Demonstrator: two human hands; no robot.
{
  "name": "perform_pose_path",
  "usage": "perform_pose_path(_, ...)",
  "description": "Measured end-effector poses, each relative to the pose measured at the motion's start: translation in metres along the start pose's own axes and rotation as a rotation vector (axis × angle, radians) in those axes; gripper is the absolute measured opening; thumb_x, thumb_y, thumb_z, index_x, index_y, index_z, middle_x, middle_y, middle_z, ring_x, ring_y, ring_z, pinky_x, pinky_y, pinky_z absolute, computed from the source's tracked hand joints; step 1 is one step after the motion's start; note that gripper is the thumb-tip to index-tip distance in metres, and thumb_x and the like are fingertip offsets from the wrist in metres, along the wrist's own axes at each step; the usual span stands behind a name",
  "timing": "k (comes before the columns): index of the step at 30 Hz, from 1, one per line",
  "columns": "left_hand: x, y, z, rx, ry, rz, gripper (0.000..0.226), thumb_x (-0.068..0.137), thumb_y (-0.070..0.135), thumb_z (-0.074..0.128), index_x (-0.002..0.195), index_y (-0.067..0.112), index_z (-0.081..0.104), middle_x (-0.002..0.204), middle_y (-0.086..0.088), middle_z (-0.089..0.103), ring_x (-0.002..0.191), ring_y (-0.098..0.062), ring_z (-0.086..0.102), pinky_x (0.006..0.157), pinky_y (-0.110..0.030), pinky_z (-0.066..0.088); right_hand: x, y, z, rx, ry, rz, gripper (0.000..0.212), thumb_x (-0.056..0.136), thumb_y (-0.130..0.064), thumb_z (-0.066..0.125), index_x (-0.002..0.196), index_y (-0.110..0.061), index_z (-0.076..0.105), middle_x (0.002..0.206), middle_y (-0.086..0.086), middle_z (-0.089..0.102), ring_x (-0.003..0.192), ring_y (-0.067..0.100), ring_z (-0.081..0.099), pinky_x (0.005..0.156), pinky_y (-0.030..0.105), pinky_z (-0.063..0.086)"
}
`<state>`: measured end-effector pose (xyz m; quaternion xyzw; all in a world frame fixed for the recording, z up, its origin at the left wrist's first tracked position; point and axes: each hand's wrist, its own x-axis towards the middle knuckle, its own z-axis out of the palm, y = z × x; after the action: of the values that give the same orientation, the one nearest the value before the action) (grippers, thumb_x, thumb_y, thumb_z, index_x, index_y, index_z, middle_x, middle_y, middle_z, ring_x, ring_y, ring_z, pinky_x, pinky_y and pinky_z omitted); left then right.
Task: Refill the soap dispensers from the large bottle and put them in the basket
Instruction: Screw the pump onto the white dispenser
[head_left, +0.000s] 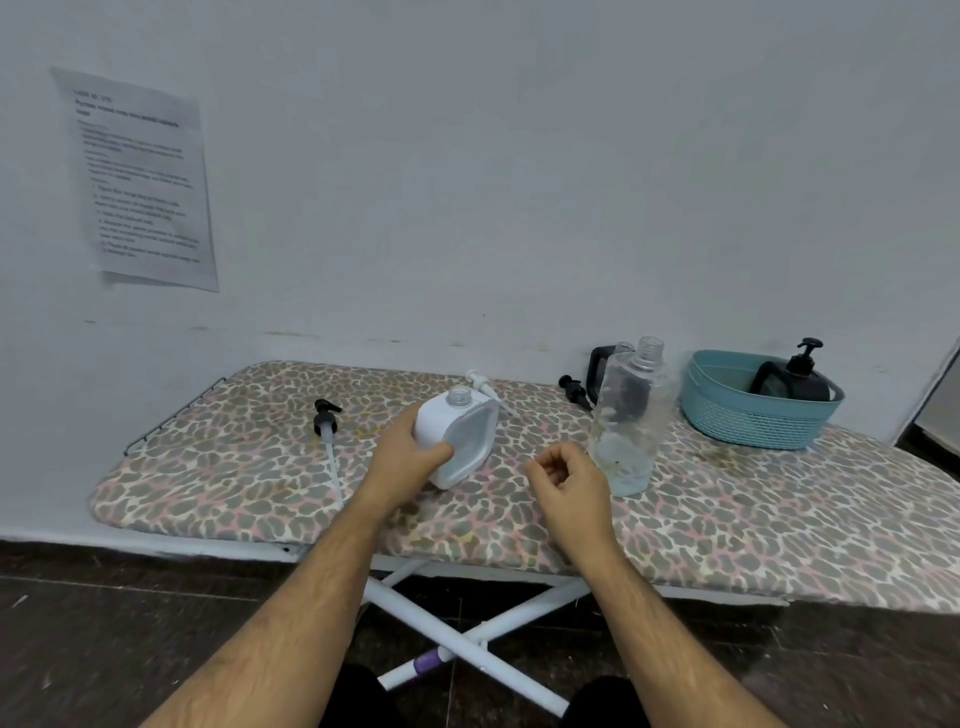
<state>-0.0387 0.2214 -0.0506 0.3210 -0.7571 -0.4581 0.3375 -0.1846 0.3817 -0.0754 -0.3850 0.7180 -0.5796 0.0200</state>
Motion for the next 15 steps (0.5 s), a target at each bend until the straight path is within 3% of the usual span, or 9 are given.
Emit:
perform_pose_path(7, 0.013, -0.014, -0.015, -0.106, 0.072, -0.041, 0.049, 0.088, 0.008, 0.065, 0.132, 0.024, 0.049, 0.112, 0.008, 0.058, 0.096, -0.007, 0.060, 0.064, -0.022, 0.051, 0.024, -0.008, 0.018, -0.034, -0.061, 0.033, 0.009, 0.089, -0.029, 0.065, 0.082, -0.028, 0.060, 0.079, -0.007, 0.064, 0.071, 0.009, 0.059, 0.062, 0.023, 0.048)
perform_pose_path(11, 0.016, -0.016, -0.008, -0.212, 0.136, -0.083, 0.054, 0.078, 0.022, 0.071, 0.127, 0.025, 0.048, 0.118, -0.005, 0.058, 0.099, -0.020, 0.063, 0.074, -0.038, 0.059, 0.046, -0.013, 0.029, -0.073, -0.072, 0.043, 0.009, 0.091, -0.028, 0.064, 0.084, -0.030, 0.058, 0.083, -0.009, 0.063, 0.074, 0.007, 0.059, 0.062, 0.019, 0.044)
perform_pose_path(15, 0.018, -0.019, 0.005, -0.337, 0.191, -0.073, 0.059, 0.078, 0.023, 0.085, 0.126, 0.027, 0.051, 0.117, 0.001, 0.061, 0.099, -0.017, 0.066, 0.074, -0.032, 0.058, 0.074, -0.016, 0.041, -0.112, -0.069, 0.059, 0.007, 0.090, -0.030, 0.064, 0.086, -0.027, 0.059, 0.083, -0.009, 0.063, 0.074, 0.009, 0.059, 0.062, 0.022, 0.046)
